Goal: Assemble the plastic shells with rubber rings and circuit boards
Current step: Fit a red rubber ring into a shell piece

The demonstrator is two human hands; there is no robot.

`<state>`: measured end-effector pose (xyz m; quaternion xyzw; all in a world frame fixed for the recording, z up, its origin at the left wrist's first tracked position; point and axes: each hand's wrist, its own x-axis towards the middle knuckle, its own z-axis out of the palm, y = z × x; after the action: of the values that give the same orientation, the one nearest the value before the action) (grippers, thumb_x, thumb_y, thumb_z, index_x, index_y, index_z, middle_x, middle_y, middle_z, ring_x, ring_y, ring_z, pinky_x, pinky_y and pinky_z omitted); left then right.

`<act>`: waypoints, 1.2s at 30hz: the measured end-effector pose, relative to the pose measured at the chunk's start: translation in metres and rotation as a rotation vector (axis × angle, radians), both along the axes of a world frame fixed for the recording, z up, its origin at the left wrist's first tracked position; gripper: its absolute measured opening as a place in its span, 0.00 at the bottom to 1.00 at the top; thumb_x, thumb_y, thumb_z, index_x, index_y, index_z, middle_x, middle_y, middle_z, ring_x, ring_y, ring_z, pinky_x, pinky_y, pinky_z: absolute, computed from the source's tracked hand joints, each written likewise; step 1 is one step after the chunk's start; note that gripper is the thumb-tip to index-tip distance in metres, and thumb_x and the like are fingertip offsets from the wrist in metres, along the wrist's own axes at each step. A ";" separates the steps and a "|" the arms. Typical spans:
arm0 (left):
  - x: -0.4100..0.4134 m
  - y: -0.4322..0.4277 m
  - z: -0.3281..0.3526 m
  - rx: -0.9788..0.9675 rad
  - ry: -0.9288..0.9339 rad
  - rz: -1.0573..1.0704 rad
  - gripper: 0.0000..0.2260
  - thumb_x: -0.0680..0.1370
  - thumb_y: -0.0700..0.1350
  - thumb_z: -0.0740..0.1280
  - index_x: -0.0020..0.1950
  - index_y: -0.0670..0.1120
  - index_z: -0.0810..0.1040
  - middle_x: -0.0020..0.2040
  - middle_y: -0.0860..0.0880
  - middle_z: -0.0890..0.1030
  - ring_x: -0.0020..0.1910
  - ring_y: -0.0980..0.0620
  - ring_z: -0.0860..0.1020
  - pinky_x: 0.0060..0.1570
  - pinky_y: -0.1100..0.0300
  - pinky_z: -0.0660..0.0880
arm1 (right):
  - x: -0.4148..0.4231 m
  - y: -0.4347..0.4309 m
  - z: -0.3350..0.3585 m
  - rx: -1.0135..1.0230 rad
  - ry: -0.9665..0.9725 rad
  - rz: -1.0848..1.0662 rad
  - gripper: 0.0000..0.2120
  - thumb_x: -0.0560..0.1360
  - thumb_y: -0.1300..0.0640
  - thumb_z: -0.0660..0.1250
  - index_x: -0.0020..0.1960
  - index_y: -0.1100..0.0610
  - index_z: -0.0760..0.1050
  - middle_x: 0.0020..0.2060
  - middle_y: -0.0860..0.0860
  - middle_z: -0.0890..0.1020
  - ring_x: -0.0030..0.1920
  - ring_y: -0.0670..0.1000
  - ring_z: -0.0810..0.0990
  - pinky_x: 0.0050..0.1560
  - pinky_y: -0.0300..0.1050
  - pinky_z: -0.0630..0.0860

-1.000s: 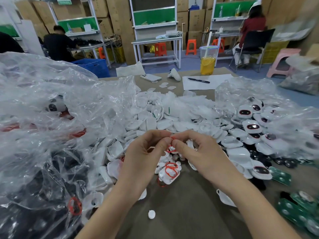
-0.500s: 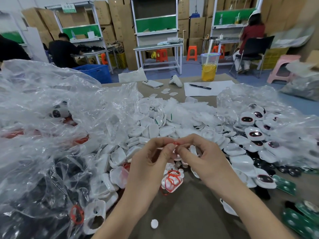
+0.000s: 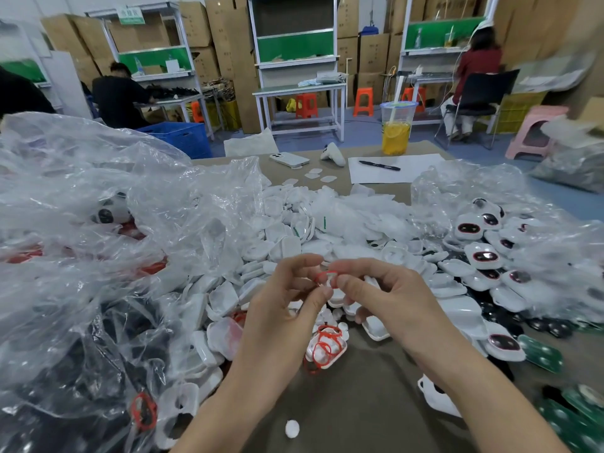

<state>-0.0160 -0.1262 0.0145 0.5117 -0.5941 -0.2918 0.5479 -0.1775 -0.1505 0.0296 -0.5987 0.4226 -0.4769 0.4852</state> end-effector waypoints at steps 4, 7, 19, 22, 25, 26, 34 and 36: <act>0.001 0.001 0.002 0.007 0.080 -0.046 0.14 0.78 0.42 0.73 0.52 0.63 0.80 0.48 0.58 0.86 0.52 0.59 0.83 0.51 0.69 0.76 | 0.000 0.001 0.002 0.023 -0.019 0.014 0.08 0.75 0.56 0.72 0.47 0.44 0.86 0.41 0.51 0.87 0.43 0.59 0.84 0.41 0.44 0.81; 0.001 0.004 0.006 0.006 0.094 -0.077 0.10 0.79 0.44 0.72 0.50 0.61 0.82 0.46 0.56 0.86 0.49 0.59 0.84 0.49 0.70 0.75 | 0.000 0.003 0.004 0.026 -0.048 0.018 0.08 0.75 0.59 0.72 0.46 0.46 0.85 0.39 0.51 0.86 0.40 0.53 0.85 0.36 0.38 0.79; 0.006 0.005 0.014 0.041 0.128 -0.138 0.09 0.77 0.44 0.72 0.47 0.60 0.83 0.42 0.56 0.85 0.42 0.60 0.82 0.43 0.71 0.75 | -0.002 0.001 0.004 0.016 -0.057 0.087 0.07 0.75 0.62 0.73 0.44 0.50 0.84 0.35 0.51 0.84 0.32 0.47 0.80 0.33 0.37 0.77; 0.007 0.007 0.014 0.055 0.086 -0.162 0.07 0.77 0.48 0.71 0.49 0.62 0.82 0.39 0.57 0.84 0.39 0.61 0.81 0.41 0.73 0.74 | -0.005 0.001 0.005 0.022 -0.050 0.101 0.06 0.75 0.61 0.72 0.44 0.51 0.85 0.36 0.52 0.84 0.30 0.46 0.80 0.33 0.35 0.76; 0.008 0.007 0.014 0.054 0.083 -0.176 0.06 0.78 0.48 0.71 0.48 0.61 0.82 0.39 0.57 0.84 0.39 0.60 0.81 0.41 0.72 0.74 | -0.007 0.003 0.006 0.023 -0.030 0.136 0.06 0.75 0.60 0.72 0.44 0.50 0.84 0.34 0.49 0.83 0.31 0.46 0.79 0.35 0.37 0.77; 0.008 0.006 0.014 0.050 0.088 -0.179 0.07 0.78 0.46 0.71 0.47 0.60 0.81 0.40 0.56 0.84 0.39 0.60 0.80 0.42 0.71 0.75 | -0.007 0.003 0.007 0.023 -0.026 0.152 0.06 0.75 0.60 0.72 0.44 0.50 0.84 0.34 0.48 0.82 0.31 0.46 0.79 0.35 0.37 0.77; 0.009 0.009 0.006 -0.062 -0.094 -0.089 0.08 0.74 0.58 0.71 0.52 0.64 0.80 0.46 0.61 0.83 0.47 0.59 0.81 0.47 0.73 0.72 | -0.008 0.003 0.006 0.044 -0.065 0.158 0.07 0.77 0.60 0.70 0.44 0.50 0.83 0.30 0.46 0.80 0.27 0.43 0.76 0.28 0.34 0.72; 0.009 0.008 0.004 -0.141 -0.199 -0.060 0.08 0.74 0.58 0.71 0.53 0.65 0.79 0.47 0.61 0.82 0.48 0.59 0.80 0.47 0.74 0.71 | -0.008 0.002 0.004 0.056 -0.053 0.168 0.09 0.78 0.59 0.70 0.42 0.47 0.83 0.30 0.45 0.80 0.27 0.44 0.75 0.28 0.34 0.70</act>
<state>-0.0066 -0.1177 0.0187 0.4804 -0.6793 -0.2135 0.5119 -0.1851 -0.1485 0.0339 -0.6053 0.3712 -0.4383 0.5511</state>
